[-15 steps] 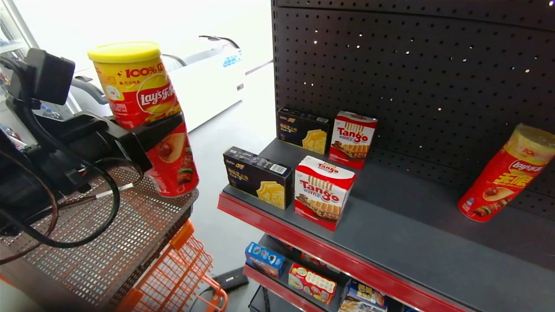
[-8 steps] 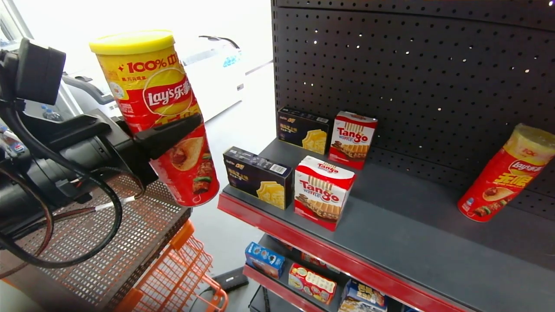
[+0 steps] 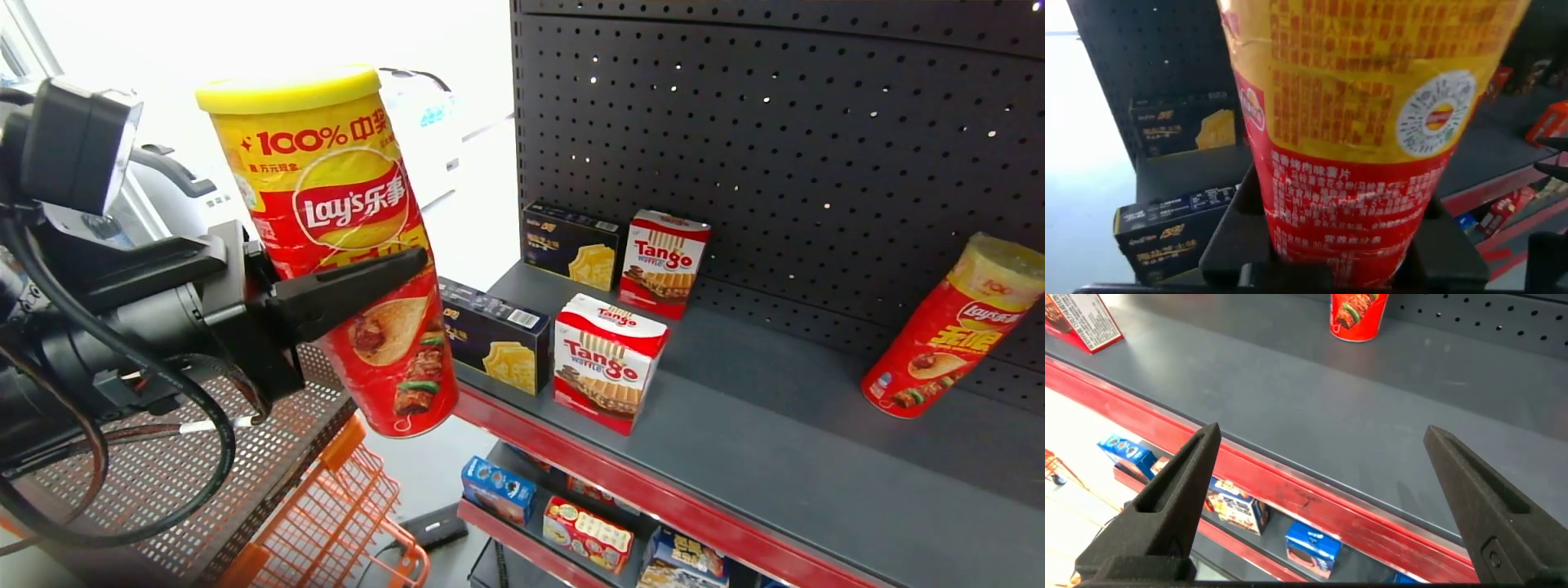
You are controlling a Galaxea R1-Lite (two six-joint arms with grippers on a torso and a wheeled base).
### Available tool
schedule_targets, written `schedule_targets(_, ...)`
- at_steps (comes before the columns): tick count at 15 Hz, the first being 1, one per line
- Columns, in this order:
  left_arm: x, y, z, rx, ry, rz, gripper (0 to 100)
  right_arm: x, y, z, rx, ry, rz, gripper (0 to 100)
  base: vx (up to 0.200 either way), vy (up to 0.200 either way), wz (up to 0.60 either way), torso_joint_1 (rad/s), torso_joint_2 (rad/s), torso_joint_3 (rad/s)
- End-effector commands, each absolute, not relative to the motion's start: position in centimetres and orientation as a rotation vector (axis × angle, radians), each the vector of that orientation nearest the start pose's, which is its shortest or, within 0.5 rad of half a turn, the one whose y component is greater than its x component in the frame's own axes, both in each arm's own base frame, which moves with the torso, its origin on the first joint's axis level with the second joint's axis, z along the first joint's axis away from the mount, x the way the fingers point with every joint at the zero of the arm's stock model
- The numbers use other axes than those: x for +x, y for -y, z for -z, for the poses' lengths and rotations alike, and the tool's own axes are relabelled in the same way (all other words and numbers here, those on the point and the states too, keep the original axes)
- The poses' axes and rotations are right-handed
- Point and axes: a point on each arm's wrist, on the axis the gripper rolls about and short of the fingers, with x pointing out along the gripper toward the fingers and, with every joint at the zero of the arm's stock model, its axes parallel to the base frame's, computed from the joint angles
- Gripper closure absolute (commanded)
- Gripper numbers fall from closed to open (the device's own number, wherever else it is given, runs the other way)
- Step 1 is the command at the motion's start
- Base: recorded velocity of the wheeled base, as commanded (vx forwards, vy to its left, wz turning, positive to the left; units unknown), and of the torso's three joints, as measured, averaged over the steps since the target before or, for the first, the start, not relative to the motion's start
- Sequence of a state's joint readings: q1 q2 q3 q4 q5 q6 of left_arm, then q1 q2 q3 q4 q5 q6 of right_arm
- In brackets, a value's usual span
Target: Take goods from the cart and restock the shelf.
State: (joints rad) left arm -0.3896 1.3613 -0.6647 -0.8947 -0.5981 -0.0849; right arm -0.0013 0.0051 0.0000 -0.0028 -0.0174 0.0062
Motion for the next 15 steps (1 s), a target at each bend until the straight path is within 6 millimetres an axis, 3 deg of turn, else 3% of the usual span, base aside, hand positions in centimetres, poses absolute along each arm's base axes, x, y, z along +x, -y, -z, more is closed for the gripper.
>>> schedule_targets(1, 19.58, 9.21, -25.69, -0.047, 0.163, 1.023, 100, -2.23, 0.03, -7.61, 0.006, -0.001, 0.018, 0, 0.000, 0.000, 0.00, 0.000, 0.00, 0.000)
schedule_targets(8, 19.43, 9.56, -26.07, -0.024, 0.198, 1.155, 100, -2.25, 0.04, -7.61, 0.006, 0.000, 0.017, 0, 0.000, 0.000, 0.00, 0.000, 0.00, 0.000)
schedule_targets(15, 19.81, 9.76, -26.40, -0.021, 0.208, 1.166, 100, -2.23, 0.04, -7.61, 0.006, -0.001, 0.017, 0, 0.000, 0.000, -0.60, 0.004, 0.01, 0.003)
